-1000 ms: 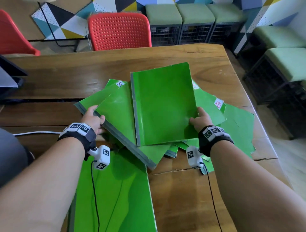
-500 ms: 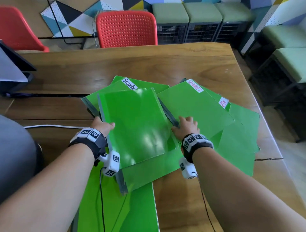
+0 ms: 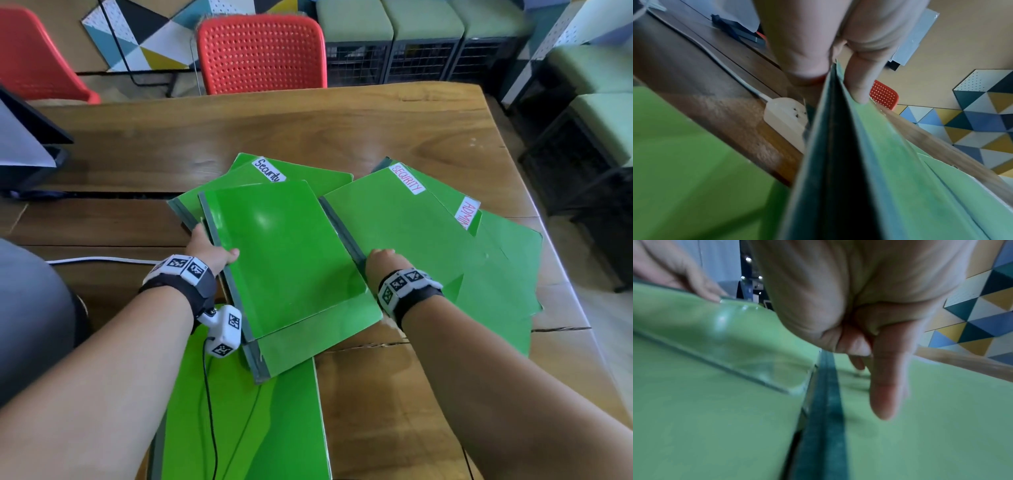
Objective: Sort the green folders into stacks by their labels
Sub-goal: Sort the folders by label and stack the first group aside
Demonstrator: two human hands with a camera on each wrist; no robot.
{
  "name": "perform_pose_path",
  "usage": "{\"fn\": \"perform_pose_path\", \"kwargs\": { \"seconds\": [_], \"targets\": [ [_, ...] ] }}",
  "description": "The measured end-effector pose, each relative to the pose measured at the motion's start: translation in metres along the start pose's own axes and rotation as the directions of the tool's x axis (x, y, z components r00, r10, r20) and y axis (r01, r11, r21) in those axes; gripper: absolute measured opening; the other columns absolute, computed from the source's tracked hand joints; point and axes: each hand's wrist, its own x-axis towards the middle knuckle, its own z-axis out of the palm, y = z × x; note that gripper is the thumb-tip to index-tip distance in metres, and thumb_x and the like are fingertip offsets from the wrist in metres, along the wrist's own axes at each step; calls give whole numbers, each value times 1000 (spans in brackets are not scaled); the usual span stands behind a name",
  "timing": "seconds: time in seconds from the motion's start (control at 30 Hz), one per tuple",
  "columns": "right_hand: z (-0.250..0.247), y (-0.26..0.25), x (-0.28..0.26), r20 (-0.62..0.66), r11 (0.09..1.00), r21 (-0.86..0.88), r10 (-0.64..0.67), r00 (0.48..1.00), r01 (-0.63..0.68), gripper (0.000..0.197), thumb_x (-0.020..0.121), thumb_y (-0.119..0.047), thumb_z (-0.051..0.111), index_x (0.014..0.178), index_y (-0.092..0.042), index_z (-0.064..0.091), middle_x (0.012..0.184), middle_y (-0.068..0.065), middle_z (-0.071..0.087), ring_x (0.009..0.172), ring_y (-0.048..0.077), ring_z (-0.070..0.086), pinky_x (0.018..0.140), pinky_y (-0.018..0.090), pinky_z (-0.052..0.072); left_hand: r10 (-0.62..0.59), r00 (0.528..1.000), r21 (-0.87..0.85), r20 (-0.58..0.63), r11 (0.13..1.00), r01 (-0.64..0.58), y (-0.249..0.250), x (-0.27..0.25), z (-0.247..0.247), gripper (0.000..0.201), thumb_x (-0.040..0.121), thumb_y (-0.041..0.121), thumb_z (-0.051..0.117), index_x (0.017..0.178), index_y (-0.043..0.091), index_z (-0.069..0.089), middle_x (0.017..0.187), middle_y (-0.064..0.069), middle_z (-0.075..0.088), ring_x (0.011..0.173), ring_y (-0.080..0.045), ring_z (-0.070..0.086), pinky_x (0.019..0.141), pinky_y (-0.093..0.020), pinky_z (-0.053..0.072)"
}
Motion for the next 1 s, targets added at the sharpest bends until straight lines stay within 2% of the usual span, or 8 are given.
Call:
{"fn": "perform_pose_path", "kwargs": {
  "seconds": [0.13, 0.3, 0.4, 0.5, 0.63, 0.77, 0.9, 1.0],
  "targets": [
    [5, -1, -5, 13, 997, -82, -1, 1000, 2, 51, 98, -13, 49, 146, -9, 33, 156, 21, 17, 116, 32, 59, 87, 38, 57, -44, 999, 54, -23, 998, 45, 0, -12, 4, 93, 84, 22, 73, 153, 12, 12, 159, -10, 22, 143, -34, 27, 113, -50, 30],
    [32, -2, -20, -49, 998, 4, 66, 997, -66, 70, 91, 2, 52, 151, -14, 20, 161, 12, 2, 144, 43, 21, 93, 45, 54, -99, 991, -19, -87, 995, 97, -10, -11, -11, 79, 89, 17, 66, 152, 10, 20, 156, -13, 28, 139, -37, 34, 110, -51, 34],
    [38, -8, -22, -135, 997, 68, 49, 990, -40, 70, 90, -18, 62, 147, -21, 23, 154, 20, 21, 136, 45, 33, 90, 52, 54, -120, 983, -36, -140, 993, 116, -20, -6, -27, 71, 90, 12, 63, 149, 8, 24, 152, -16, 33, 135, -40, 39, 106, -52, 36],
    [40, -12, -22, -138, 981, 115, 175, 975, -159, 72, 90, -35, 61, 147, -26, 17, 154, 26, 18, 134, 46, 34, 94, 63, 46, -141, 979, -33, -147, 990, 137, -30, -4, -39, 73, 91, 14, 63, 150, 9, 21, 154, -15, 31, 135, -40, 38, 105, -52, 35],
    [42, -11, -26, -175, 988, -103, 96, 980, -115, 53, 99, -31, 46, 143, -5, 33, 141, 31, 38, 127, 45, 46, 98, 54, 49, -156, 981, -80, -113, 986, 147, -37, -6, -41, 77, 87, 16, 67, 150, 10, 23, 152, -16, 34, 133, -41, 40, 105, -55, 38],
    [41, -18, -30, -58, 942, -333, 16, 998, -34, 59, 90, -23, 64, 141, -5, 41, 136, 25, 39, 122, 42, 49, 91, 52, 54, -161, 986, -115, -51, 981, 154, -37, -12, -36, 73, 86, 8, 68, 148, 8, 28, 150, -15, 36, 132, -40, 41, 104, -51, 39],
    [16, -23, -43, -140, 998, 21, 56, 989, -53, 40, 95, -16, 51, 134, -12, 47, 134, 12, 39, 113, 34, 52, 82, 48, 57, -134, 991, -231, 20, 963, 135, -36, -12, -30, 77, 86, -4, 64, 150, 6, 22, 157, -16, 24, 140, -37, 30, 108, -48, 32],
    [-11, -41, -57, -271, 964, 234, -57, 961, 123, 36, 95, -11, 40, 130, -15, 47, 132, 6, 47, 105, 26, 55, 84, 45, 56, -105, 993, -258, 55, 959, 115, -32, -16, -25, 86, 83, -4, 67, 152, 10, 17, 159, -14, 18, 142, -36, 27, 109, -48, 31]
  ]
}}
